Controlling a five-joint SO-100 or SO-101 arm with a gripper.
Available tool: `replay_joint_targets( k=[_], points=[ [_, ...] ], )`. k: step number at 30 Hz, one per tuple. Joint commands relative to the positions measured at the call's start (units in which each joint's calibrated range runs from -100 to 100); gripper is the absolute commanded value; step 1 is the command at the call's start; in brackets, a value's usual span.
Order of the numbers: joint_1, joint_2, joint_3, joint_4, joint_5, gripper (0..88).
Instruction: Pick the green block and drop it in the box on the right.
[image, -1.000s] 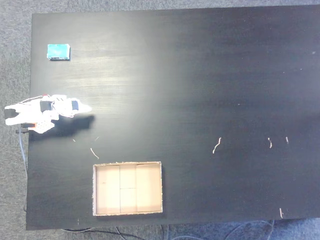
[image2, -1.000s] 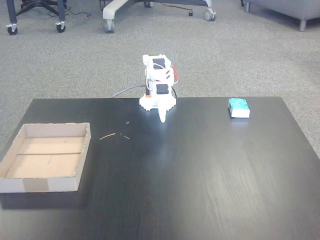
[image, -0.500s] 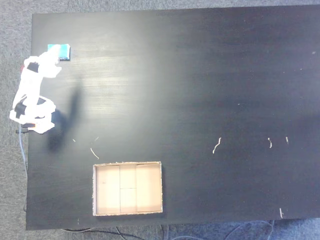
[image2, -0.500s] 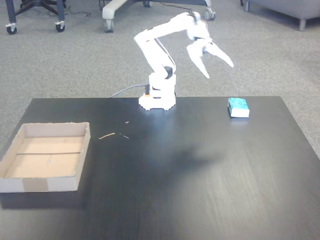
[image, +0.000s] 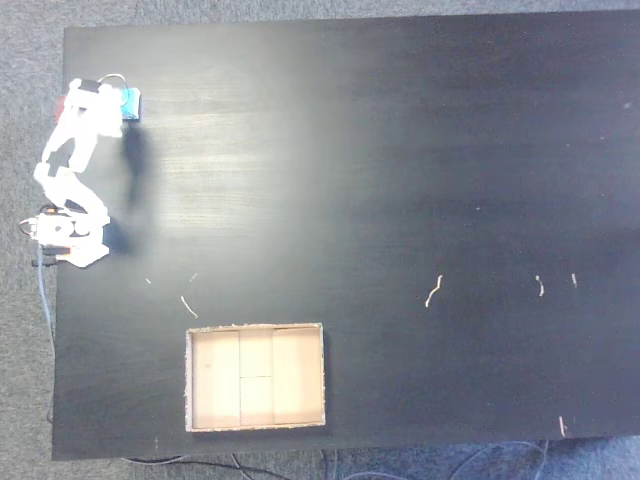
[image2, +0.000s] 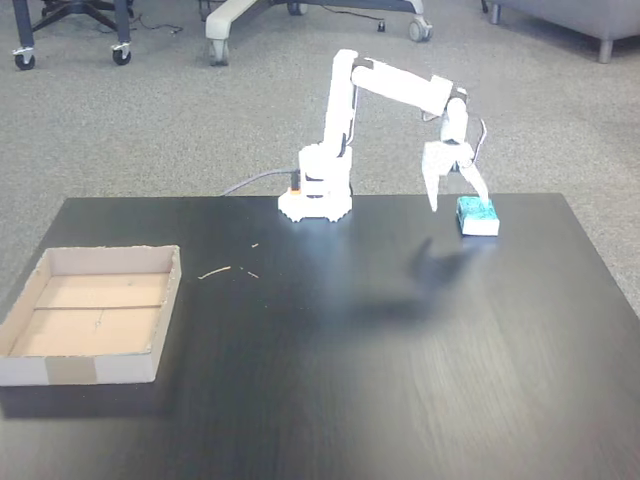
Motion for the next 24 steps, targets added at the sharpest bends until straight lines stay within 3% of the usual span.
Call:
replay_joint_targets(
  k=[1, 10, 16, 24],
  points=[
    [0.05, 4.20, -5.81, -1.07, -0.10, 41.7],
    [-1.48, 18.09, -17.68, -1.64, -0.49, 41.9],
    [-1.63, 20.97, -18.14, -3.05, -0.78, 24.4],
    [8.18, -1.47, -16.41, -0.08, 0.34, 19.6]
  ],
)
